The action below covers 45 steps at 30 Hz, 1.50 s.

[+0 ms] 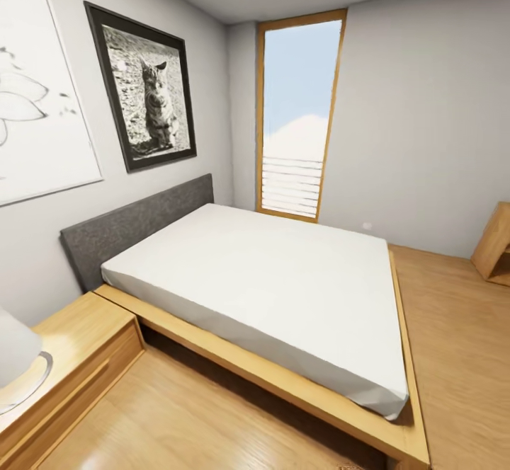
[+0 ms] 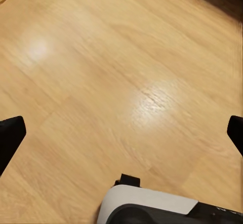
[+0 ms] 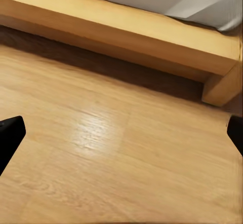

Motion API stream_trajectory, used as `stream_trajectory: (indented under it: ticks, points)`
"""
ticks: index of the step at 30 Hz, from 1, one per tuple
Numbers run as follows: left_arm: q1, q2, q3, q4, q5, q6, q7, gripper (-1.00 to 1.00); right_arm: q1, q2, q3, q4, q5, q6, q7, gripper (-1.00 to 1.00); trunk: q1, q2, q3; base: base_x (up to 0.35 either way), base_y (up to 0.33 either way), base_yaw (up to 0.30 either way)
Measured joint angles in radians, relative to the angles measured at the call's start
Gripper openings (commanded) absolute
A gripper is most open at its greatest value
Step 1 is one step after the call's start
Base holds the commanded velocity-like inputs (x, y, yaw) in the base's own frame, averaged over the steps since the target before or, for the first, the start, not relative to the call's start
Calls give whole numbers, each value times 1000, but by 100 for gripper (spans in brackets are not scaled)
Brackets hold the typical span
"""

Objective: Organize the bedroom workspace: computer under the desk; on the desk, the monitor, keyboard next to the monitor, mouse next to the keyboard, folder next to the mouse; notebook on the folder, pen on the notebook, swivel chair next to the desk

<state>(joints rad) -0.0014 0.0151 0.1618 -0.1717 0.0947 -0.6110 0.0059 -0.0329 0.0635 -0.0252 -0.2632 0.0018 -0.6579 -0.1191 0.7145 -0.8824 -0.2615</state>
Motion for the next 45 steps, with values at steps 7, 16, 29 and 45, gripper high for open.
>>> stream_trajectory:
  ticks: [7,16,29,45]
  points:
    - [0,0,0,0,0,0,0,100,0,-1,0,0,0,0,0,100,-12,21,10,0,0,-300]
    - [0,1,0,0,0,1,0,100,0,-1,0,0,0,-1,0,100,-12,21,10,0,0,-300]
    - [0,2,-1,0,0,2,-1,100,0,-1,0,1,3,-3,2,100,-12,21,10,0,0,-300]
    - [0,2,-1,0,0,0,-1,100,0,-2,1,2,4,-4,4,100,-12,21,16,33,29,-300]
